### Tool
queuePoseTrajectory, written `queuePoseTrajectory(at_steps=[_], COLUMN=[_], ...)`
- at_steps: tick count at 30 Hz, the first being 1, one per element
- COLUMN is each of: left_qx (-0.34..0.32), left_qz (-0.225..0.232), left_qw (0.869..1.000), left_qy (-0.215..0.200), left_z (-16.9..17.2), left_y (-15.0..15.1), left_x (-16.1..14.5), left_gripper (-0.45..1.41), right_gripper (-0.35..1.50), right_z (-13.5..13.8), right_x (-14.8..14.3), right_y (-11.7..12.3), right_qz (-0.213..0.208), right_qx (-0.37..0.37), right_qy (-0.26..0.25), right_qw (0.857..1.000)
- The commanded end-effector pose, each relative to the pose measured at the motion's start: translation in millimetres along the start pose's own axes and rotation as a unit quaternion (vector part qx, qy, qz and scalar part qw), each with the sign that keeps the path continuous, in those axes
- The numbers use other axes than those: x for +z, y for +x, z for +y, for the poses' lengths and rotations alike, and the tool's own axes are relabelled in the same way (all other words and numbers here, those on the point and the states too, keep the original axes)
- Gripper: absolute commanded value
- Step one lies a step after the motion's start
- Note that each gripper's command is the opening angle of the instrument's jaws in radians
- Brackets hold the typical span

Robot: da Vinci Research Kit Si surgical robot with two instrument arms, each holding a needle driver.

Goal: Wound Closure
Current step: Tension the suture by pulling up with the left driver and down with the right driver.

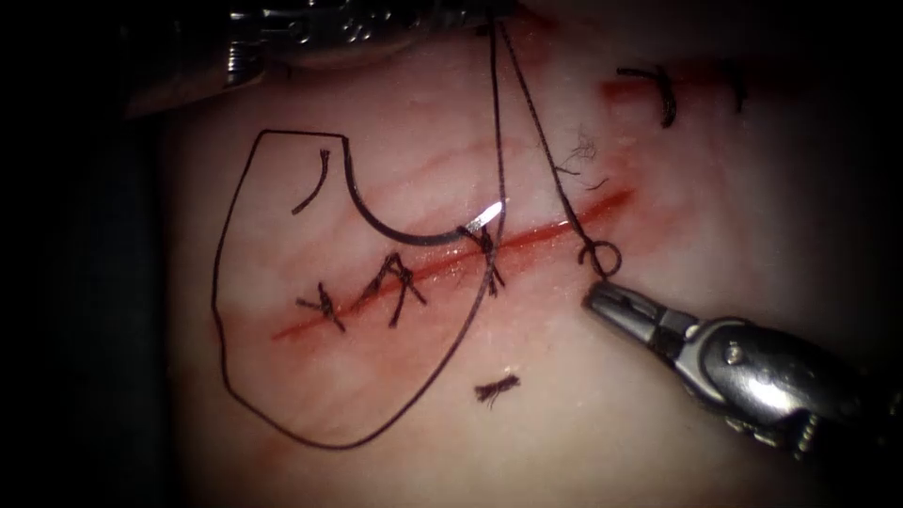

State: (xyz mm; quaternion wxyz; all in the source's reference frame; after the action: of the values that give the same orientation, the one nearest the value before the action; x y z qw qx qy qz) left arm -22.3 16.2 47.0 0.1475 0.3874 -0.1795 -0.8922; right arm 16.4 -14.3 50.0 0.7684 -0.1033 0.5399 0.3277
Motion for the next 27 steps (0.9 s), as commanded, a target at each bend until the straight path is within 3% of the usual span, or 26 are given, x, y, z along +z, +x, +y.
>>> queuePoseTrajectory(at_steps=[1,18,27], left_qx=[0.004,-0.017,-0.021], left_qz=[-0.001,-0.014,-0.026], left_qw=[1.000,0.999,0.998], left_qy=[0.002,0.035,0.052], left_z=[-0.9,-4.8,-6.5], left_y=[-0.1,-2.9,-4.6], left_x=[0.7,1.1,1.4], left_gripper=[-0.35,-0.35,-0.35], right_gripper=[-0.35,-0.35,-0.35], right_z=[-0.2,-1.2,-1.6], right_x=[0.9,0.2,0.1], right_y=[-0.2,-1.9,-3.8], right_qz=[0.001,-0.007,-0.035], right_qx=[0.000,-0.010,-0.021], right_qy=[0.001,0.018,0.032], right_qw=[1.000,1.000,0.999])
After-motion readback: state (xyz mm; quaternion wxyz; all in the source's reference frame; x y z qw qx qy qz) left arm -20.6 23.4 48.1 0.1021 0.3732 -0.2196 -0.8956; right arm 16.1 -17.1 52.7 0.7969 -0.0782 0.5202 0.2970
